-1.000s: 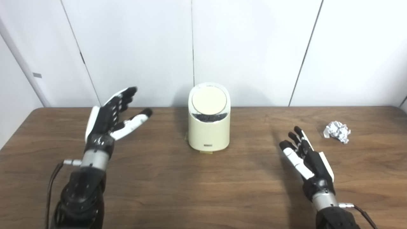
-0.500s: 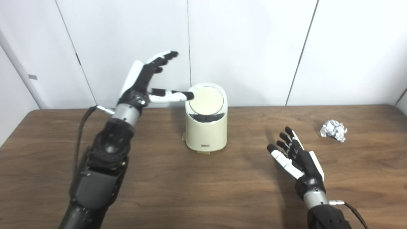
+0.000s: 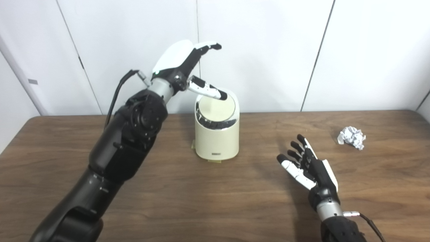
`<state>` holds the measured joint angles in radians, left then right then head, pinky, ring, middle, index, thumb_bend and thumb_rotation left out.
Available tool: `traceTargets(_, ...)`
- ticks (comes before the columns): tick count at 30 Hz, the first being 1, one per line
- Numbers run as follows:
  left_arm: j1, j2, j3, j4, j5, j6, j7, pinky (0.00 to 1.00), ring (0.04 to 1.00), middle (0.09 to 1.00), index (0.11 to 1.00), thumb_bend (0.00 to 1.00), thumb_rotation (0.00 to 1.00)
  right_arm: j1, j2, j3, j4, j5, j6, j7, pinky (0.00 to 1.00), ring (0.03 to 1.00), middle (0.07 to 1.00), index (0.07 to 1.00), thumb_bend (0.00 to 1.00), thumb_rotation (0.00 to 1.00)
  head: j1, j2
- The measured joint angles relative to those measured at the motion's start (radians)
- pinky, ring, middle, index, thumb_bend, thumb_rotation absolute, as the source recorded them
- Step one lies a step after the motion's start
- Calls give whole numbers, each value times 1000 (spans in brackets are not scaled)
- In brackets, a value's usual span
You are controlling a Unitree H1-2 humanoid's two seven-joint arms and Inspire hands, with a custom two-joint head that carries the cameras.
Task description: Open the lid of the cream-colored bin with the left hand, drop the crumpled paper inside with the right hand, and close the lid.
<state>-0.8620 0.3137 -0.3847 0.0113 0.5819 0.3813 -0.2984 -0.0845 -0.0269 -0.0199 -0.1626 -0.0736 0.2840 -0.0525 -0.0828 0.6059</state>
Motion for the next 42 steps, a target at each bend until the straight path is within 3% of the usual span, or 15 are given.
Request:
traceTargets(4, -16, -1, -27, 51, 55, -16, -18, 785, 896, 916, 905, 987, 233, 0, 0, 3, 0, -4, 0, 1, 813, 881, 926, 966, 539, 425, -2, 2)
traceTargets(12, -31, 5, -79, 95, 167, -65, -33, 747, 875, 901, 900, 997, 224, 0, 1, 0, 0, 1, 0, 3, 804, 889, 933, 971, 538, 411, 0, 6)
traceTargets(22, -36, 11, -93, 169, 239, -134, -55, 850, 932, 930, 908, 981, 152, 0, 3, 0, -3, 9, 0, 4, 797, 885, 929, 973, 538, 396, 2, 5)
traceTargets(30, -33, -1, -102, 196, 289, -185, -35, 859, 931, 923, 909, 962, 121, -1, 7, 9, -3, -9, 0, 3, 767, 863, 917, 971, 548, 435, 5, 0)
traceTargets(42, -31, -14, -89, 228, 298, -241, -3, 852, 928, 921, 910, 939, 161, -1, 5, 15, -4, -33, 0, 2, 763, 870, 912, 966, 542, 451, -3, -2)
